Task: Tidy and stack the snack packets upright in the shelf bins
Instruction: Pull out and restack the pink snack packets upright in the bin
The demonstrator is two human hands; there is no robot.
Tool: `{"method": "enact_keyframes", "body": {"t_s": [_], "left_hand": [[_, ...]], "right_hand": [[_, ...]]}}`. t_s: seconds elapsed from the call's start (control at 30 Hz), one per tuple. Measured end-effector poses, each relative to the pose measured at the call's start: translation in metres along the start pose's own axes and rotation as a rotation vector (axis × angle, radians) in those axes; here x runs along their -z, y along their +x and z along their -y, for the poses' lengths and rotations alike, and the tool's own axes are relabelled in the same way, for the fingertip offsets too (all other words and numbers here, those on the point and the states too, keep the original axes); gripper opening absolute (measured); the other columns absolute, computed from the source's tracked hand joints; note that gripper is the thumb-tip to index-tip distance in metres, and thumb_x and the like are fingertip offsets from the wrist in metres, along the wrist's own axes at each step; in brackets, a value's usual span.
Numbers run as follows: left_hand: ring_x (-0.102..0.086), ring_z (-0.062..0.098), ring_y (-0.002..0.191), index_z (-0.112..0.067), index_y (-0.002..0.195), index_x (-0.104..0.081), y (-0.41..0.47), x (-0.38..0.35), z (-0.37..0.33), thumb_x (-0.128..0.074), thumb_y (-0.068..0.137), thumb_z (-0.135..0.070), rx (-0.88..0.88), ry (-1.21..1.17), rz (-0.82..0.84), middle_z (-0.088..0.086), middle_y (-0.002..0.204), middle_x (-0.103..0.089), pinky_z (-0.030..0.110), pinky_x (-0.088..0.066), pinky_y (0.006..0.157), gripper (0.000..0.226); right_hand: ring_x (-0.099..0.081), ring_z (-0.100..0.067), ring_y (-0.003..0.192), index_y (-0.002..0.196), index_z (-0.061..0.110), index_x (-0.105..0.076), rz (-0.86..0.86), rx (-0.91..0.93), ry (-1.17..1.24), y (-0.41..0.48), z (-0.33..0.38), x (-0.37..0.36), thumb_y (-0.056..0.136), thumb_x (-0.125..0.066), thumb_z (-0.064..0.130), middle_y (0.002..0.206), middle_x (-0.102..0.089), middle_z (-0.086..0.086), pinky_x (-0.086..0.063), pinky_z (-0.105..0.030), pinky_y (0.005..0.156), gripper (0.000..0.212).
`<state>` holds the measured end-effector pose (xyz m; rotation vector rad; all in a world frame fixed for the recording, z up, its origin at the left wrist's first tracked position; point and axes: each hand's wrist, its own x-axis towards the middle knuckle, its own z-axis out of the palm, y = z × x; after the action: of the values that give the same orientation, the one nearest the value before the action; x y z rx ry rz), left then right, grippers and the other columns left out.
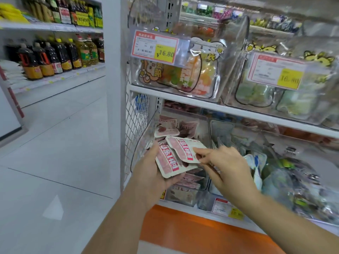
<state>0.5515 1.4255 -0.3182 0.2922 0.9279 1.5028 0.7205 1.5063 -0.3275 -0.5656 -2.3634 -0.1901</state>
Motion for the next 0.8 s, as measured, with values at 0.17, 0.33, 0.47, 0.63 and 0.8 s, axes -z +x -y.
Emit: {"method": "enact_keyframes", "body": {"t_s": [0.17, 0.33, 0.47, 0.63, 0.8], "left_hand": [[-0.071, 0.023, 0.083, -0.015, 0.106, -0.068, 0.0, 0.004, 0.004, -0.06, 0.071, -0.046, 0.012, 0.159, 0.157, 0.01, 0.095, -0.073, 0.035, -0.056, 0.068, 0.047], [-0.07, 0.02, 0.078, -0.011, 0.105, -0.067, 0.005, 0.008, 0.007, -0.069, 0.074, -0.024, -0.013, 0.16, 0.094, 0.011, 0.092, -0.073, 0.034, -0.058, 0.068, 0.033], [-0.071, 0.021, 0.081, -0.014, 0.106, -0.067, 0.011, 0.007, 0.013, -0.064, 0.086, -0.013, -0.131, 0.236, 0.01, 0.007, 0.093, -0.074, 0.035, -0.056, 0.066, 0.02], [-0.069, 0.008, 0.079, -0.03, 0.11, -0.056, 0.013, 0.013, 0.008, -0.068, 0.084, -0.021, -0.579, 0.692, -0.338, -0.009, 0.098, -0.068, 0.028, -0.059, 0.063, 0.03], [-0.063, 0.0, 0.087, -0.054, 0.1, -0.047, 0.012, 0.003, 0.001, -0.07, 0.082, -0.018, -0.788, 0.942, -0.154, -0.022, 0.104, -0.059, 0.01, -0.052, 0.062, 0.045]], "right_hand": [[-0.055, -0.015, 0.076, 0.076, 0.011, -0.069, -0.044, 0.19, -0.036, 0.003, 0.001, 0.003, 0.094, -0.049, 0.019, 0.11, -0.069, 0.007, -0.041, -0.03, 0.062, 0.028], [-0.052, -0.014, 0.079, 0.082, 0.012, -0.071, 0.029, 0.331, -0.042, 0.008, 0.002, -0.002, 0.091, -0.054, 0.014, 0.112, -0.068, 0.008, -0.043, -0.027, 0.061, 0.02], [-0.055, -0.011, 0.085, 0.081, 0.014, -0.072, 0.085, 0.291, -0.006, 0.004, -0.003, 0.005, 0.093, -0.052, 0.023, 0.109, -0.07, 0.008, -0.041, -0.024, 0.073, 0.025], [-0.059, -0.005, 0.085, 0.081, 0.019, -0.07, 0.069, -0.118, 0.029, -0.011, -0.038, 0.019, 0.08, -0.069, 0.02, 0.092, -0.071, 0.009, -0.049, -0.036, 0.082, 0.002], [-0.059, -0.016, 0.08, 0.086, 0.022, -0.07, 0.149, -0.323, 0.03, -0.012, -0.054, 0.022, 0.08, -0.072, 0.017, 0.082, -0.068, 0.002, -0.049, -0.035, 0.074, 0.009]]}}
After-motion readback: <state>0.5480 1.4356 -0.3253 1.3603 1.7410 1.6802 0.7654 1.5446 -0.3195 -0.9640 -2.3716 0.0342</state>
